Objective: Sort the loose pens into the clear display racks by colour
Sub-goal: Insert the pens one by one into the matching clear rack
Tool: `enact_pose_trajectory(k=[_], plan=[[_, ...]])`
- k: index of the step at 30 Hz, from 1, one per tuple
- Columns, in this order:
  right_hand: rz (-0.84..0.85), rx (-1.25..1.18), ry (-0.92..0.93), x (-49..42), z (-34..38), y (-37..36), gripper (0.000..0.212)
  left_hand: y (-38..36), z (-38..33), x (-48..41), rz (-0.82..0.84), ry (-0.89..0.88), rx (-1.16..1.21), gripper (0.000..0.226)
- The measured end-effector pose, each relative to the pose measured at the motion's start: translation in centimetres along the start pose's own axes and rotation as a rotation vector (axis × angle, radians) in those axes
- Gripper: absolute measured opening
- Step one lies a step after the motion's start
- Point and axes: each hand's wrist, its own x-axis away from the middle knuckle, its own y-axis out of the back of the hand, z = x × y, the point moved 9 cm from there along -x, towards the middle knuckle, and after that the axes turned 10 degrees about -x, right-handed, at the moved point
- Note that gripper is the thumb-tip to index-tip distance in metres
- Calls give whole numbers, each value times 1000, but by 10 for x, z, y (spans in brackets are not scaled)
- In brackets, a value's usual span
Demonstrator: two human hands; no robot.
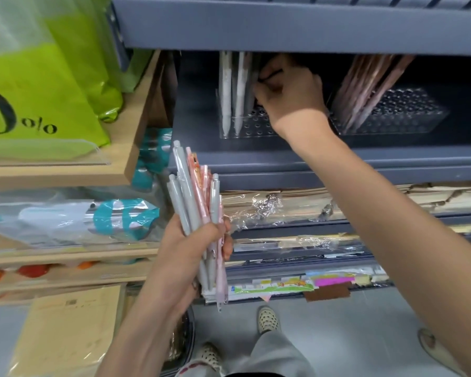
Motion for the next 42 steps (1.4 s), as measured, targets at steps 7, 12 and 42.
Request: enact_pose_trajectory(k=[7, 12, 42], plan=[[-31, -183, -60, 15, -3, 16, 8, -8, -2, -5, 63, -42, 10, 40], [251, -508, -123, 60, 2, 10, 8, -22, -6, -6, 209, -90, 44, 30], [385, -824, -288, 107, -22, 5, 22, -34, -8, -16, -102, -12, 11, 13]])
